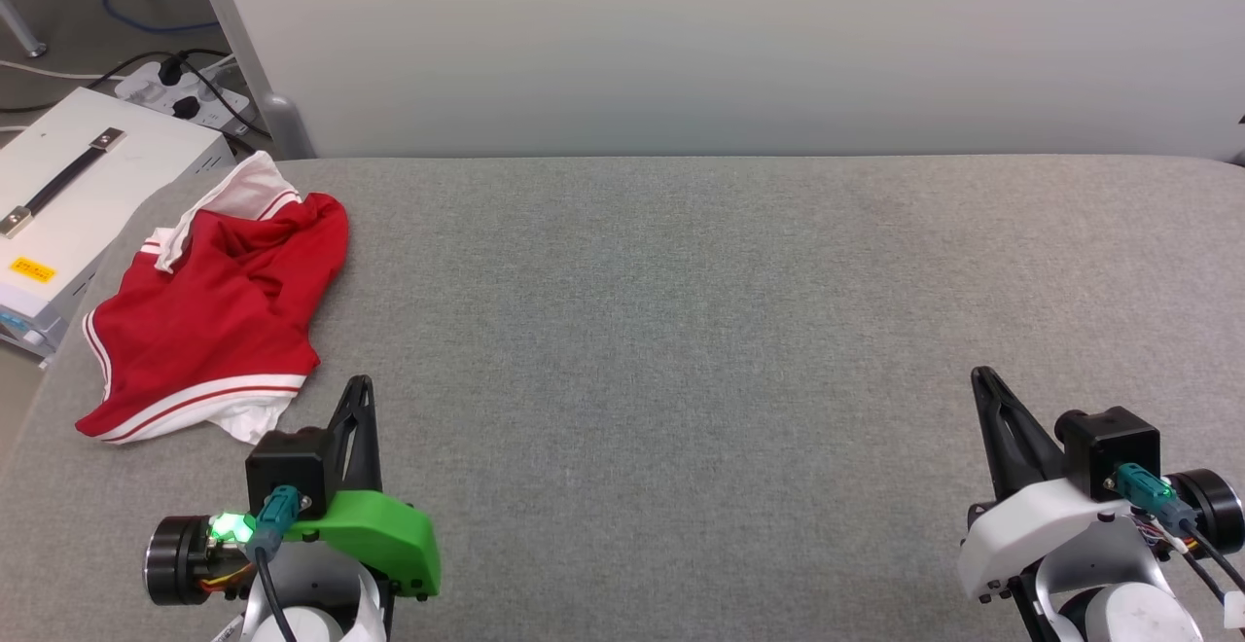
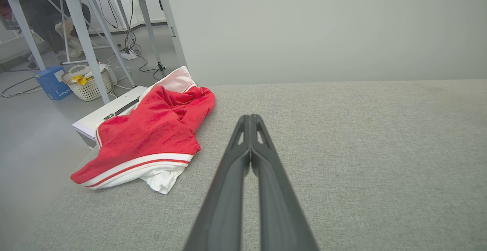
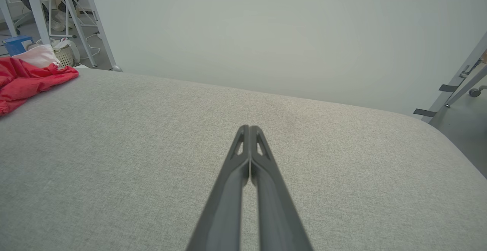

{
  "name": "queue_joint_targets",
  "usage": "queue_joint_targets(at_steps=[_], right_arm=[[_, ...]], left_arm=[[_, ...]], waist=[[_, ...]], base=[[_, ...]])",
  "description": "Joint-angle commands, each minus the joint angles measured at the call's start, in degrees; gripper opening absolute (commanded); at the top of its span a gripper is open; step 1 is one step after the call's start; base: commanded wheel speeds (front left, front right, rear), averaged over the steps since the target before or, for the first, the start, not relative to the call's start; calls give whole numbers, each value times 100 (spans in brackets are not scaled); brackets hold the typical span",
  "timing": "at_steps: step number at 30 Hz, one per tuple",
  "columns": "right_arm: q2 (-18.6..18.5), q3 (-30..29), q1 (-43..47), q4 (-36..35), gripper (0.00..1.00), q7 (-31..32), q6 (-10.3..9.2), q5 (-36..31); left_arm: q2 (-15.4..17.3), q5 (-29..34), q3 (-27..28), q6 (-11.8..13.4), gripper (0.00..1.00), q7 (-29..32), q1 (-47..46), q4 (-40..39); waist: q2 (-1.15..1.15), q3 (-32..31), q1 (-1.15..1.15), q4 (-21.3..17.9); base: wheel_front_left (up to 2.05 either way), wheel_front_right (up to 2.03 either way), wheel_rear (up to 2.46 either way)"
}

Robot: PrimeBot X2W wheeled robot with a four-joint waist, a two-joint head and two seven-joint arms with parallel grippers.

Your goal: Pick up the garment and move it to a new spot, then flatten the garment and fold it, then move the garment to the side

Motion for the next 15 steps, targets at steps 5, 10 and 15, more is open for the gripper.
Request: queue_joint_targets(at_steps=[5,10,15], right_arm=[[-3,8,72,-23,0,16,-5,-55],[-3,8,72,-23,0,16,-5,-55],[-3,8,72,-23,0,16,-5,-55]], left_arm=[[-29,55,-1,24,0,-4,33,-12],[-29,55,-1,24,0,-4,33,-12],[-29,55,-1,24,0,-4,33,-12]], waist=[[59,0,0,0],[59,0,0,0],[59,0,0,0]], base=[[0,0,0],[0,0,0],[0,0,0]])
